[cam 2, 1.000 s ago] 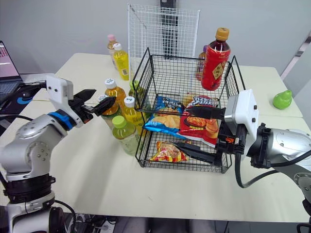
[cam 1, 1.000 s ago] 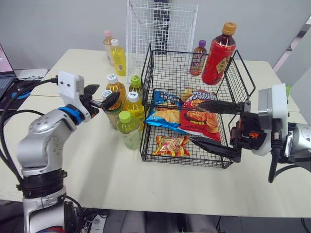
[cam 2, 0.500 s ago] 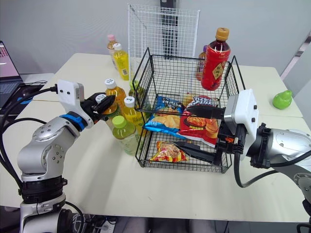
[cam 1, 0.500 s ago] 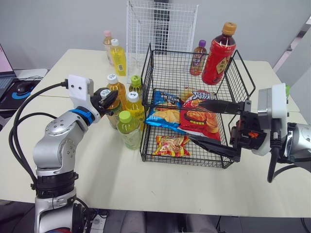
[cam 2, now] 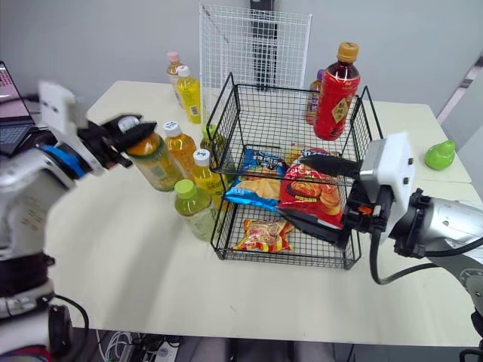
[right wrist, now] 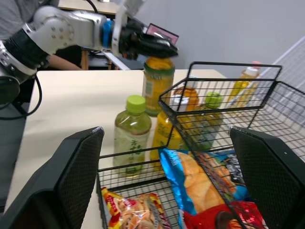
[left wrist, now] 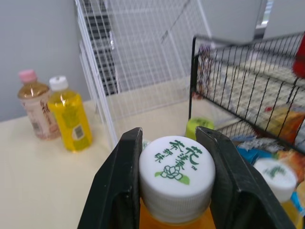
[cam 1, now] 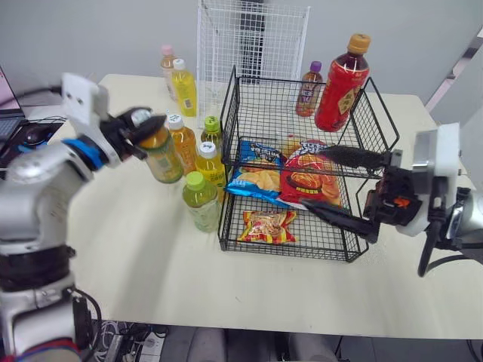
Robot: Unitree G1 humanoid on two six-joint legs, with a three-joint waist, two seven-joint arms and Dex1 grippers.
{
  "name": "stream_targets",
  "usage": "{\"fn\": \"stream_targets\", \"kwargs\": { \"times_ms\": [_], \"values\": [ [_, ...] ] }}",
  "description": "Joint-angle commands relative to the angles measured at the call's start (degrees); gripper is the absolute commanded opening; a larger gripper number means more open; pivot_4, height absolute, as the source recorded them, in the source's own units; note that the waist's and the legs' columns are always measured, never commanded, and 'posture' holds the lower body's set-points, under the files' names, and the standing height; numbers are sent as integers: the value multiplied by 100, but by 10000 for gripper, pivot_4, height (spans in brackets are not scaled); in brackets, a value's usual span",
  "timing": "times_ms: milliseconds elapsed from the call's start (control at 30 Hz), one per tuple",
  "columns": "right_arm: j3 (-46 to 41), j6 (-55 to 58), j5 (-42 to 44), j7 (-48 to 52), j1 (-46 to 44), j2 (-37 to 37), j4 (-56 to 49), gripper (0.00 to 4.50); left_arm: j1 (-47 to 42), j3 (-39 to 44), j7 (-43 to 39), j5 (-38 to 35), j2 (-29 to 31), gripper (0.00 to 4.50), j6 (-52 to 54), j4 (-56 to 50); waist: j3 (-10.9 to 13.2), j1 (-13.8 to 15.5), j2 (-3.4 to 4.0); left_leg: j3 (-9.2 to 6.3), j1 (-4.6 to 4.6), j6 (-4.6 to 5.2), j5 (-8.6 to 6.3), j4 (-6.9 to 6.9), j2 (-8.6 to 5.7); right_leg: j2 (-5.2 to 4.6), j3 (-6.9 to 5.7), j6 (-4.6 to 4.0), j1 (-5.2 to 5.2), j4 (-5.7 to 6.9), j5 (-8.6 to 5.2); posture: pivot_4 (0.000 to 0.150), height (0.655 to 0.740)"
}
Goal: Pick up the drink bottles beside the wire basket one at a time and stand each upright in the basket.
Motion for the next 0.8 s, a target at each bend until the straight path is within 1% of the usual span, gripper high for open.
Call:
{"fn": "stream_targets", "kwargs": {
  "times_ms": [33, 133, 233, 333, 467, 500, 567, 700, 800],
  "values": [
    [-585, -124, 118, -37, 46, -124, -32, 45000, -1084, -58, -435, -261, 352, 13538, 145, 541, 0, -6, -1, 3, 2, 0, 0, -2, 0, -1, 3, 0, 1, 0, 0, 1500, 7360],
    [-947, -60, 194, -83, 234, -226, -86, 45000, -2168, -467, -834, -87, 414, 13538, 59, 1401, 1, -6, -2, -4, 1, 0, 0, -2, 2, 5, -3, 0, 1, 0, 0, 1500, 7360],
    [-1422, 21, 475, -272, 488, -319, -178, 45000, -3380, -957, -1327, 199, 198, 13538, -218, 2431, 3, 15, -4, -3, -4, 0, 0, -1, -1, 5, -5, 0, 0, 0, 0, 1500, 7360],
    [-1907, 108, 615, -402, 891, -424, -360, 45000, -4465, -1306, -1773, 455, -195, 13538, -473, 3405, 3, 37, -4, 0, -10, 1, 0, -1, -3, 4, -1, 0, -3, -4, 0, 1500, 7360],
    [-2361, 130, 787, -677, 1418, -428, -668, 45000, -5591, -1521, -2212, 797, -806, 13538, -917, 4707, 3, 27, -5, 2, -14, 2, -1, -3, -5, 4, 1, 1, -9, -4, -1, 1500, 7360],
    [-2398, 109, 823, -759, 1501, -426, -729, 45000, -5768, -1549, -2306, 882, -926, 13538, -1033, 4971, 3, 9, -4, 2, -16, 2, -1, -4, -5, 5, 0, 3, -10, -4, -2, 1500, 7360],
    [-2448, 67, 834, -954, 1691, -373, -903, 45000, -6045, -1653, -2434, 1112, -1347, 13538, -1422, 5540, 3, -27, -4, 4, -16, 2, -1, -5, -5, 5, 4, 6, -12, -3, -4, 1500, 7360],
    [-2441, -2, 801, -1327, 1878, -390, -1079, 45000, -6141, -1798, -2561, 1569, -2023, 13538, -2167, 6311, 2, -43, -2, 7, -15, 2, -1, -5, -6, 5, 9, 8, -11, -2, -5, 1500, 7360],
    [-2478, -60, 818, -1644, 1871, -413, -1118, 45000, -6144, -1746, -2287, 1799, -2468, 13538, -2579, 6775, 3, -68, -3, 12, -17, 2, -1, -6, -6, 7, 16, 7, -19, 0, -4, 1500, 7360]
  ]
}}
